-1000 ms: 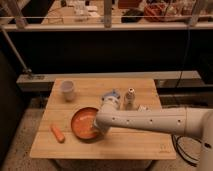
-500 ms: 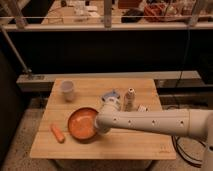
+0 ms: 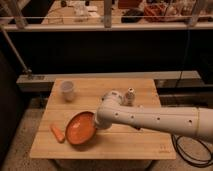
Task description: Pick up the ceramic bowl
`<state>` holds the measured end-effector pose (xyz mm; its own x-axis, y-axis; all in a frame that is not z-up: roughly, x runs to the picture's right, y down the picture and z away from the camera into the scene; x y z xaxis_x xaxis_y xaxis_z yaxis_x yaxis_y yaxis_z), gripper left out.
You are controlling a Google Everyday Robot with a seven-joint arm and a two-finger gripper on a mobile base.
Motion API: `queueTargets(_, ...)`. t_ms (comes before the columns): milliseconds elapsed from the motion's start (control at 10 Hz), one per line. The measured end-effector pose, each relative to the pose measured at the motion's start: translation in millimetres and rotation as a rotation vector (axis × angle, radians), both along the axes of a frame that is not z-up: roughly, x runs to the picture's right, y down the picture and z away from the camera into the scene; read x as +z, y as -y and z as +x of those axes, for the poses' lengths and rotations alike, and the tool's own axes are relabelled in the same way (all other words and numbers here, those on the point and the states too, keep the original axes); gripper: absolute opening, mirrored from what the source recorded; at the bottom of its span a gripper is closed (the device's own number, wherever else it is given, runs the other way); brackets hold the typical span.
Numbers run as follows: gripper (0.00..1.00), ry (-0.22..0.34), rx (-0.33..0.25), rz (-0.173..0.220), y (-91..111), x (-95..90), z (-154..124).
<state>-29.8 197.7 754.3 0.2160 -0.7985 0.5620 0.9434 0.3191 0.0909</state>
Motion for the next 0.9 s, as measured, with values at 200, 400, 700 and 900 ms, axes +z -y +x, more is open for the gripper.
queueTargets(200, 0.01, 0.003, -0.005, 0.003, 5, -4.9, -1)
queueTargets(400, 0.01, 0.009, -0.010, 0.005, 11, -9.8, -1)
queueTargets(700, 0.01, 0.014, -0.015, 0.008, 18, -16.1, -2)
queueTargets(900, 0.01, 0.019, -0.016, 0.009, 22, -19.1, -3)
